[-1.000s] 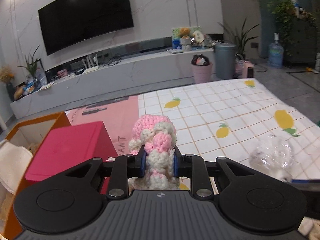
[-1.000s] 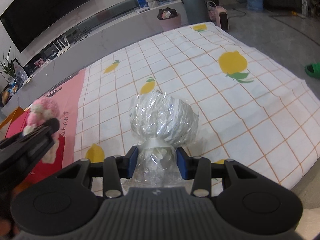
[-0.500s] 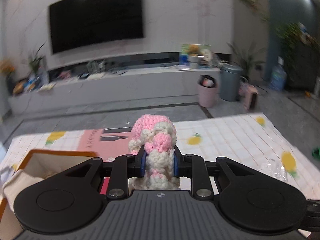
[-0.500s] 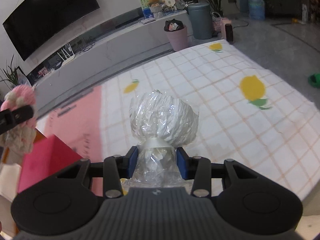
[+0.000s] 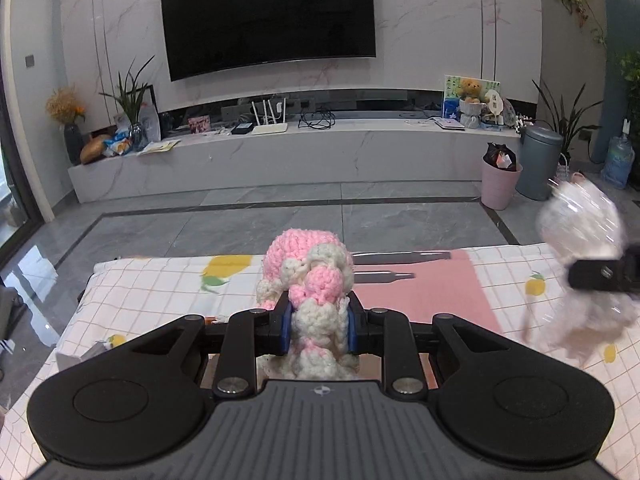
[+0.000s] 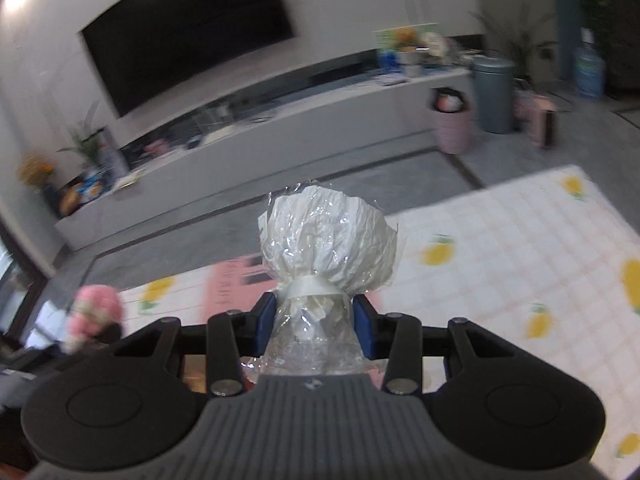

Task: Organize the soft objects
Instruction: 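Carry the knitted toy with the left tool and the wrapped bundle with the right tool to the box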

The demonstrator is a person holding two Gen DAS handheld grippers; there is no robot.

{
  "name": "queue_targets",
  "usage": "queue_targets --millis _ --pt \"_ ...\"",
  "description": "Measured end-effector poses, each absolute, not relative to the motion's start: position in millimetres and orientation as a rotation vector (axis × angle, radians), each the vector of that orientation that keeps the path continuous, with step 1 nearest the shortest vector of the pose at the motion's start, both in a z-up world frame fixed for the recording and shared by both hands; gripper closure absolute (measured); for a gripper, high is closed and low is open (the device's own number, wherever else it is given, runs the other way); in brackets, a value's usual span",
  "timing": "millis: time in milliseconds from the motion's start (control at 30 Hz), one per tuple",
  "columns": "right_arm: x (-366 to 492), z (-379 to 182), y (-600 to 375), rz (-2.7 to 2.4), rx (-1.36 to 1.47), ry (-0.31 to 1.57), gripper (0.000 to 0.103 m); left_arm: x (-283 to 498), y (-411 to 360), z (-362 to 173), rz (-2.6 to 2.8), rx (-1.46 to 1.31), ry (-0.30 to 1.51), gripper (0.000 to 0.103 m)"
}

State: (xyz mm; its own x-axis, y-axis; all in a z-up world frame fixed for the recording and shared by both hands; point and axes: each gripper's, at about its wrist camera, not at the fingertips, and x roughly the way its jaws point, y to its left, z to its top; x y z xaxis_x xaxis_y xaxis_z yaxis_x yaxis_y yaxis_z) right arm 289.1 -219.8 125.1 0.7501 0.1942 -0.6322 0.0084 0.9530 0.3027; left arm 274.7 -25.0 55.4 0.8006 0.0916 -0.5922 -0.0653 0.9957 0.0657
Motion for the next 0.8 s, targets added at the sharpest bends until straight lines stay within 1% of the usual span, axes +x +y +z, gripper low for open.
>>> queue_targets --millis 133,367,467,567,700,767,800 --pt "291 133 -164 0.201 0.276 0.73 0.061 261 6 53 0.07 0.011 0.662 0.075" --pt "284 130 -104 0.314 0.219 0.804 0.061 226 35 39 -0.106 -0.028 0.719 0.074" --pt "288 115 -91 0.321 0.185 0.878 0.061 212 44 27 -0.228 -0.082 0.75 0.074" --pt "296 97 -87 0.325 0.205 0.941 0.061 208 44 13 -0.275 -0.104 0.83 0.074" --pt "308 73 -73 0.337 0.159 1.002 0.061 209 35 -9 -0.307 -0.115 0.913 0.074" --pt "311 65 -67 0.352 0.161 1.003 0.067 211 32 -19 -0.324 -0.152 0.952 0.074" --pt "313 61 -66 0.389 0.182 1.018 0.067 212 34 -23 -0.342 -0.175 0.966 0.074"
